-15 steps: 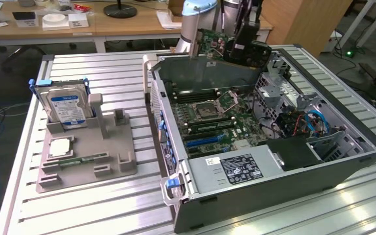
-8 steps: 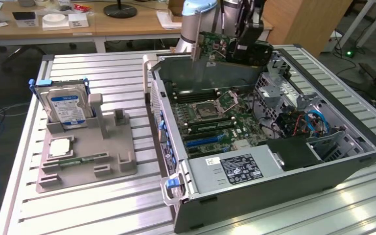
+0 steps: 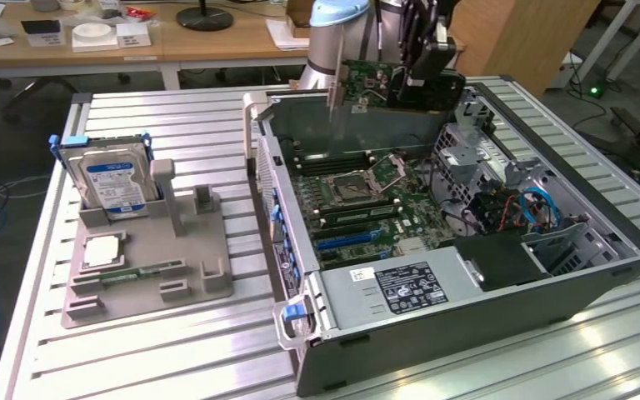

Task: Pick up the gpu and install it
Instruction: 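Insert the gpu into the slot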

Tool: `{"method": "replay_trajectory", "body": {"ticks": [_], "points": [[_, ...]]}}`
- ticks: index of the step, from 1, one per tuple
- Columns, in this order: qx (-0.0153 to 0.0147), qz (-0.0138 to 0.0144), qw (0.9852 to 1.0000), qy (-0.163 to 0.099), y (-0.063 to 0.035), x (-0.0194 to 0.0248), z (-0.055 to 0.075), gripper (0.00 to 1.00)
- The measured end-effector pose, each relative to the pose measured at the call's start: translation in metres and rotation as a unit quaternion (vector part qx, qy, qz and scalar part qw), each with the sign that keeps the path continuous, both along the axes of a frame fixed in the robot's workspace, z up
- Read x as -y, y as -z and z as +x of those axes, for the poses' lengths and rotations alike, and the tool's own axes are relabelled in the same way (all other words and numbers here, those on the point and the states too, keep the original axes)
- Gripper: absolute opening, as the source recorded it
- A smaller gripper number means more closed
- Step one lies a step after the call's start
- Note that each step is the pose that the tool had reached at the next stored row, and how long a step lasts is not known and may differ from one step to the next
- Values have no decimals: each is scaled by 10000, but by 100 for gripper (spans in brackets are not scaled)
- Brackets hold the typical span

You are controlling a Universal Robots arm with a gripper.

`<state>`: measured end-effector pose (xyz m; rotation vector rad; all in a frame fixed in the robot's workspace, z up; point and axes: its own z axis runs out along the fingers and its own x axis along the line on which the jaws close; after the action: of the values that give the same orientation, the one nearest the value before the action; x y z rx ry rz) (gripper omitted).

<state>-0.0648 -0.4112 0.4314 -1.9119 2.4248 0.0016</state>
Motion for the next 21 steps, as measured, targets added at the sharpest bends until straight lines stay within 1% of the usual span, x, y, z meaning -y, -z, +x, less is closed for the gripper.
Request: {"method": "replay_trajectory", "body": {"ticks": [2, 5, 9, 11, 18, 21], "points": [[20, 1, 9999, -129, 2, 1, 0, 27], [29, 0, 9995, -318, 5, 5, 0, 27], [27, 2, 9993, -385, 27, 46, 0, 27], [21, 0, 9989, -462, 39, 50, 0, 27], [16, 0, 9973, -739, 109, 61, -1, 27], [14, -8, 9969, -782, 155, 70, 1, 27]]}}
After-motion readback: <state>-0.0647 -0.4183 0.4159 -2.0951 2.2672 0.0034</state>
